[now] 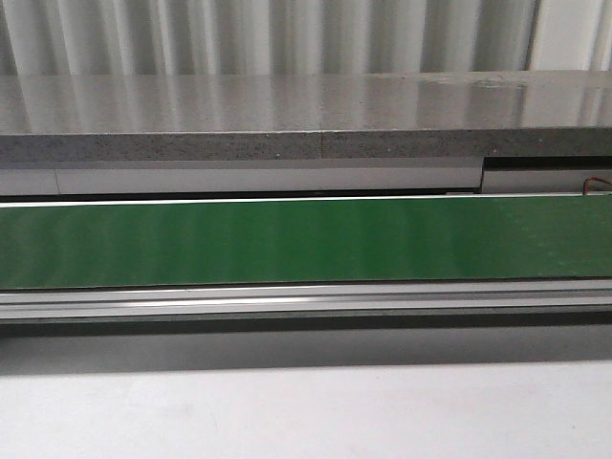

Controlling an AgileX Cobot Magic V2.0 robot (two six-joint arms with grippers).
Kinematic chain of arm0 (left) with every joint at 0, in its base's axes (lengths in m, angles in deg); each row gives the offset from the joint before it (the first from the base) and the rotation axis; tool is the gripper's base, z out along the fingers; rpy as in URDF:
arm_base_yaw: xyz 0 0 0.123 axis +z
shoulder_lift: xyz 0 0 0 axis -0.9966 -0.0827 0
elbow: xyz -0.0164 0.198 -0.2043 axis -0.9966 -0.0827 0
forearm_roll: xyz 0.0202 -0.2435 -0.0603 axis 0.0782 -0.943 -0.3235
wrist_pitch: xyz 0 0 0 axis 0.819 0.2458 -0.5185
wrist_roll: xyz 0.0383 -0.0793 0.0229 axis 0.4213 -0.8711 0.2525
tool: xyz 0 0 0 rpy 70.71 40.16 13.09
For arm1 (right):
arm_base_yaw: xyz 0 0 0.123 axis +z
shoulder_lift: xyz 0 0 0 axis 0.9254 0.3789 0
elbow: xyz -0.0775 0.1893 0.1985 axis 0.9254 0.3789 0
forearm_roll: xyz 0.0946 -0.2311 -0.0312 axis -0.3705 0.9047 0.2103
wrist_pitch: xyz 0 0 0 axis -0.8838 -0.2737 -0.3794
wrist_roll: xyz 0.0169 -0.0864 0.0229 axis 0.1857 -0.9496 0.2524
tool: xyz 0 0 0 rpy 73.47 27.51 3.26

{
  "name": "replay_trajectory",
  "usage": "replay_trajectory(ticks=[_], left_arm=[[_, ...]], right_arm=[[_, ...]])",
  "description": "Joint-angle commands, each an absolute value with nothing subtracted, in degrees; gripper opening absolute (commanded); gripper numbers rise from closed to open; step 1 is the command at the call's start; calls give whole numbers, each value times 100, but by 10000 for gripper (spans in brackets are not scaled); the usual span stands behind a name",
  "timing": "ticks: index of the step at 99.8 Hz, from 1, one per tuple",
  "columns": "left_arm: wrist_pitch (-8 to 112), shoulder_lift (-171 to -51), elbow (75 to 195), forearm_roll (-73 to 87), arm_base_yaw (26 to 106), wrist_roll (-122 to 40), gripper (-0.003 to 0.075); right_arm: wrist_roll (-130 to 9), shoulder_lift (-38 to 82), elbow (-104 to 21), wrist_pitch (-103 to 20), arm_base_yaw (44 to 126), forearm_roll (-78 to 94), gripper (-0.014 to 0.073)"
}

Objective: Move button from right to left
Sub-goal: 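Move the right gripper down into the green bin toward the yellow button, then grasp the yellow-capped button switch with the right gripper and lift it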

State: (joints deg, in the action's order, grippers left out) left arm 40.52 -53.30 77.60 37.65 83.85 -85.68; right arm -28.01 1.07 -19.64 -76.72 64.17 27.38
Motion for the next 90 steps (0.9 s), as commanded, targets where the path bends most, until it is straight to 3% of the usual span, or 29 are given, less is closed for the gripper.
replay_trajectory(ticks=[1,17,48,66,90], left_arm=[[3597,-5140,7610,3761,8347,-8600,-20],[3597,-5140,7610,3761,8347,-8600,-20],[3597,-5140,7610,3761,8347,-8600,-20],[3597,-5140,7610,3761,8347,-8600,-20],[3597,-5140,7610,3761,8347,-8600,-20]], right_arm=[[-2824,140,-2168,-7206,6409,2695,609],[-2616,457,-2410,-7261,6398,2653,615],[-2677,2445,-3756,-7205,6283,2679,615],[-3142,3253,-4154,-7061,5605,2428,615],[-4764,4048,-4451,-6820,4398,1529,615]])
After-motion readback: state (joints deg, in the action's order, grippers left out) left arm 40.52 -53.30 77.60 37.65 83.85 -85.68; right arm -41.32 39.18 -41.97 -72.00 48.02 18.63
